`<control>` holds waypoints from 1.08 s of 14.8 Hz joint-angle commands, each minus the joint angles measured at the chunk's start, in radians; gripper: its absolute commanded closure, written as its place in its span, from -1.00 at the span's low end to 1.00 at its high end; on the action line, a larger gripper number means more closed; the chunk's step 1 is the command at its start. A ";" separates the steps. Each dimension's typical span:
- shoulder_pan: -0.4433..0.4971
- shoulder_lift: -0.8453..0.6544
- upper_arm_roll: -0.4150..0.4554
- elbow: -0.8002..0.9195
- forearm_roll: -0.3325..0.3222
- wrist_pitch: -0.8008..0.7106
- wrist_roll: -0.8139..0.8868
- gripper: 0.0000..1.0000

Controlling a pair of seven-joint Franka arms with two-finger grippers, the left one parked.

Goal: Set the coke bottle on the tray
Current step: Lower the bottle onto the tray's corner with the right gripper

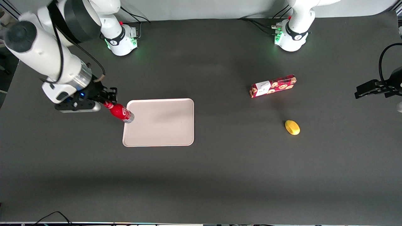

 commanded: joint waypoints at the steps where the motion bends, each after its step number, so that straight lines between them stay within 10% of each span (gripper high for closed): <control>1: 0.004 0.089 -0.030 -0.146 -0.031 0.271 -0.009 1.00; 15: 0.000 0.185 -0.050 -0.249 -0.160 0.382 -0.002 1.00; 16: 0.000 0.189 -0.050 -0.245 -0.160 0.380 0.001 0.22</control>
